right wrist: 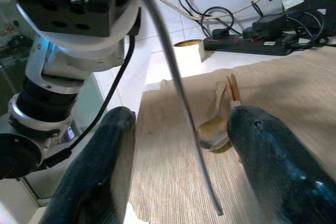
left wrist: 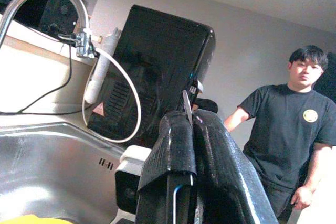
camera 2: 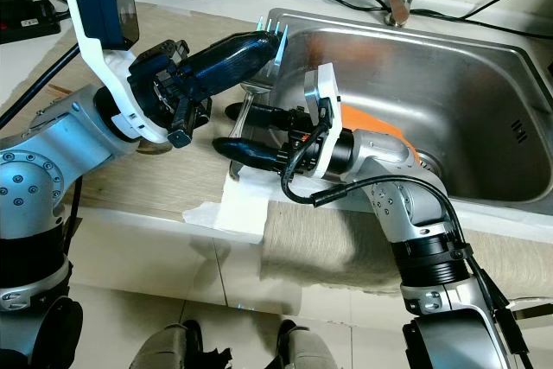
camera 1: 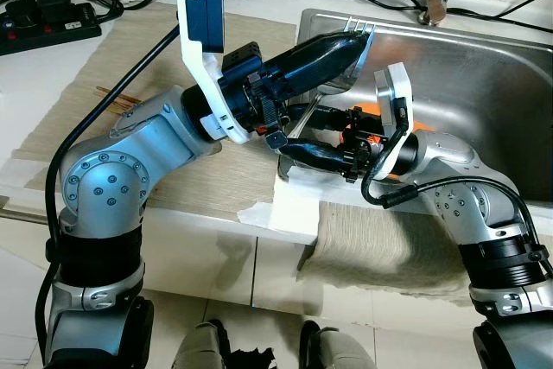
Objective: Kitchen organization
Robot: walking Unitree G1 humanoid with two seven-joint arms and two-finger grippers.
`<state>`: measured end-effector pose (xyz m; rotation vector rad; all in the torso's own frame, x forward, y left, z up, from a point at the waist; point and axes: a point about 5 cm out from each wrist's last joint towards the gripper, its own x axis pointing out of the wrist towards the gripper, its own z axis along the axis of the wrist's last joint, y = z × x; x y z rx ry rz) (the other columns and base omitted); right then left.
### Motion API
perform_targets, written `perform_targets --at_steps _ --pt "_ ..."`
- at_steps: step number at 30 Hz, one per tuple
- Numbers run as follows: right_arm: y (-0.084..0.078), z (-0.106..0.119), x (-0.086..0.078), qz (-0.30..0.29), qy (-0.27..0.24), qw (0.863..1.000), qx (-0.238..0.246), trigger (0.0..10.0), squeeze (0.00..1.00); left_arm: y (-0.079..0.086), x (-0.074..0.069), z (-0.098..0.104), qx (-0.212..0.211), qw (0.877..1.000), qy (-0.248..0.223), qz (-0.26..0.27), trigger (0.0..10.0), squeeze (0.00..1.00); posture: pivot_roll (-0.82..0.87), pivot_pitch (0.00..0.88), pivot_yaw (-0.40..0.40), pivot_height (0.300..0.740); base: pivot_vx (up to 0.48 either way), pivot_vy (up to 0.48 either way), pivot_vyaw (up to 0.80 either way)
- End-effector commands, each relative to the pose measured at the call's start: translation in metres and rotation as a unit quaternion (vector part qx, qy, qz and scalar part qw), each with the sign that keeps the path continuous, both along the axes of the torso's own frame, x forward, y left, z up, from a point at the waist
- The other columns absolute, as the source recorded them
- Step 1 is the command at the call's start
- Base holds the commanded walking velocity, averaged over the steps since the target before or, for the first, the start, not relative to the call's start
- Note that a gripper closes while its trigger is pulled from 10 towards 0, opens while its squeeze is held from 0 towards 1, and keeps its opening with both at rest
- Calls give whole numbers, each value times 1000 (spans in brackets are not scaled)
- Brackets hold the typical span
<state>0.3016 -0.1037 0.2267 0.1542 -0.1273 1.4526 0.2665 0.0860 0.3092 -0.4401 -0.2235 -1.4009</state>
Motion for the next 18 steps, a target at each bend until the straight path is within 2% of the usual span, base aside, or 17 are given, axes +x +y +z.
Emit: perform_targets --at_steps 1,18 --pt "0 2 1 8 -10 1000 -6 0 0 -4 -1 3 8 1000 -4 -11 10000 0 -147 156 -56 740 0 0 0" --pt "-2 6 4 -1 -20 1000 3 0 0 -3 3 1 2 1000 -2 -3 10000 0 -163 157 -54 740 0 0 0"
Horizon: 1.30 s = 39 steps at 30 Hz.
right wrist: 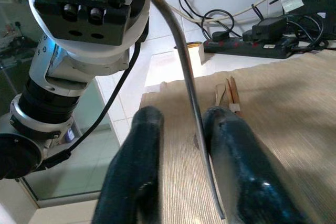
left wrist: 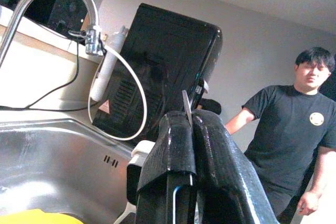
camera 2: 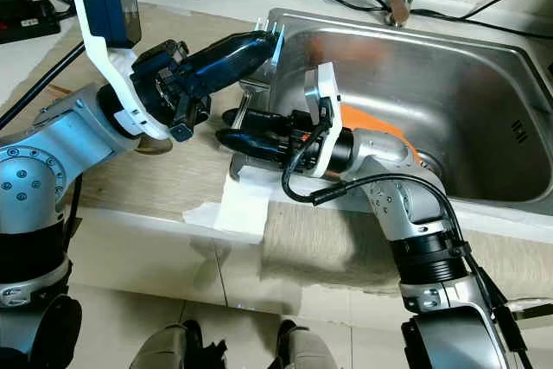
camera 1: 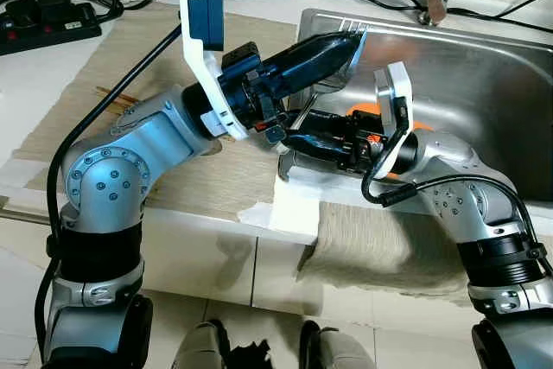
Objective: Kitchen organization
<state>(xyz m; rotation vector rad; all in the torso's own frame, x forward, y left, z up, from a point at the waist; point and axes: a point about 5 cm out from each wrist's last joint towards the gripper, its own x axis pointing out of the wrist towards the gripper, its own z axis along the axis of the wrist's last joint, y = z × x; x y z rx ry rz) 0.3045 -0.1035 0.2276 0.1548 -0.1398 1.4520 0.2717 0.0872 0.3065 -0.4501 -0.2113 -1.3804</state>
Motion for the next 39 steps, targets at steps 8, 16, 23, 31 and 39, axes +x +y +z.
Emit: perform_targets --at_steps 8,16,23,31,39 --pt "-4 7 2 -4 -18 1000 -2 0 0 -4 -2 5 2 1000 -15 -9 10000 0 -169 148 -55 740 0 0 0" --pt "-6 7 2 -9 -18 1000 -3 0 0 -2 3 5 -21 999 24 -13 10000 1000 -172 134 -70 740 0 0 0" --pt "-6 11 3 -9 -21 1000 0 0 0 6 7 10 -33 999 23 1 10000 1000 -170 144 -76 740 0 0 0" --pt "-7 15 3 -10 -22 1000 11 0 0 22 16 26 -55 996 4 70 10000 878 -160 152 -81 740 0 0 0" --pt "-20 24 13 -45 -22 998 31 0 0 43 22 34 -65 990 -18 120 10000 0 -159 158 -86 740 0 0 0"
